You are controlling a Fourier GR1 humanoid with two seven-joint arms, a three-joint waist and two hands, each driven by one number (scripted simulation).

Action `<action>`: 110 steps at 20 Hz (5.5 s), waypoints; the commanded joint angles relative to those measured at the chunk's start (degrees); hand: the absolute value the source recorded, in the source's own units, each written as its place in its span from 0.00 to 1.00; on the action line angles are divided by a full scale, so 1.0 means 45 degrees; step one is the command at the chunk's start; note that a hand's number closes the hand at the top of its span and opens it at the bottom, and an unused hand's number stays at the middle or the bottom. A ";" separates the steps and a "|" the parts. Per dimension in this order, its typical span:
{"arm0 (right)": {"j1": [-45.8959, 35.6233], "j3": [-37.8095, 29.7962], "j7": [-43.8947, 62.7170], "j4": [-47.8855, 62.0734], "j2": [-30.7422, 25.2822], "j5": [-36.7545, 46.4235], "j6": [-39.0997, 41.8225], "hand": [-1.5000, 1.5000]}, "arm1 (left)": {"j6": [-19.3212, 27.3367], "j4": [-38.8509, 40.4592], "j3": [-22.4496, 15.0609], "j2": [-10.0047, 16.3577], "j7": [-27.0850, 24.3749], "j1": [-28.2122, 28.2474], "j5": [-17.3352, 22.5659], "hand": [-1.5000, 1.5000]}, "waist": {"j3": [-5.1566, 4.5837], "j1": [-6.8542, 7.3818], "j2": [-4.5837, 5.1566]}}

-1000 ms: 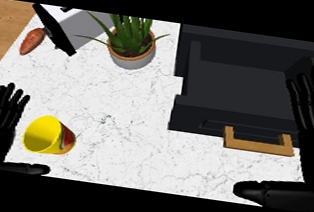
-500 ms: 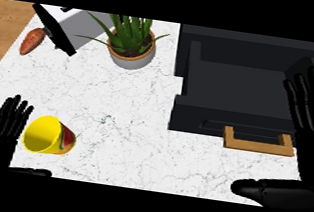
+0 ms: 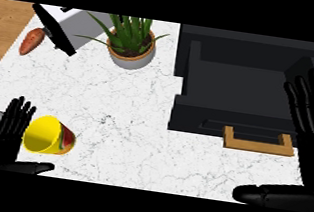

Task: Pick up the cup, place it into the drawer and close the drawer

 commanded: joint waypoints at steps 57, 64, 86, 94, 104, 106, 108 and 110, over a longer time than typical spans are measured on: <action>0.0003 -0.0622 -0.0133 0.0183 -0.0203 -0.0565 0.0591 0.00 | 0.0786 0.8846 -0.0025 -0.0131 -0.6580 -0.5718 0.0842 1.00 | -0.0006 -0.0104 0.0028; 0.0093 -0.0776 0.0220 -0.0118 -0.0360 -0.0601 0.0570 0.00 | 0.0030 0.6462 -0.0645 -0.0474 -0.6138 -0.5005 0.1230 1.00 | 0.0007 0.0022 -0.0020; 0.0219 -0.0880 0.0883 -0.0732 -0.0299 -0.0684 0.0273 0.00 | 0.3560 -0.2124 -0.3326 -0.1492 0.3111 -0.7820 0.1973 1.00 | 0.0005 -0.0082 -0.0004; 0.0126 -0.0444 0.0336 -0.0148 0.0063 -0.0134 0.0155 0.00 | 0.5319 -0.2352 -0.4137 -0.1328 0.4974 -0.9760 0.1259 1.00 | 0.0004 -0.0043 -0.0006; 0.0821 -0.0733 0.0101 -0.0380 -0.0142 -0.0572 0.0650 0.00 | 0.6381 0.1211 -0.4174 -0.1669 0.4985 -1.3332 0.0908 1.00 | 0.0007 -0.0142 0.0004; -0.0294 -0.1370 0.0969 -0.0239 -0.0763 -0.1021 0.0615 0.00 | 0.6848 0.2322 -0.4337 -0.1669 0.4846 -1.3974 0.0668 1.00 | 0.0007 -0.0185 0.0023; 0.0248 -0.0310 -0.0394 0.0493 0.0016 0.0112 0.0570 0.00 | 0.7737 0.2515 -0.5044 -0.1670 0.5080 -1.4411 0.1146 1.00 | 0.0009 -0.0167 0.0018; -0.0207 -0.0867 0.0375 0.0064 -0.0374 -0.0588 0.0571 0.00 | 0.7890 0.4744 -0.5272 -0.1670 0.3696 -1.5416 0.1980 1.00 | 0.0008 -0.0434 0.0079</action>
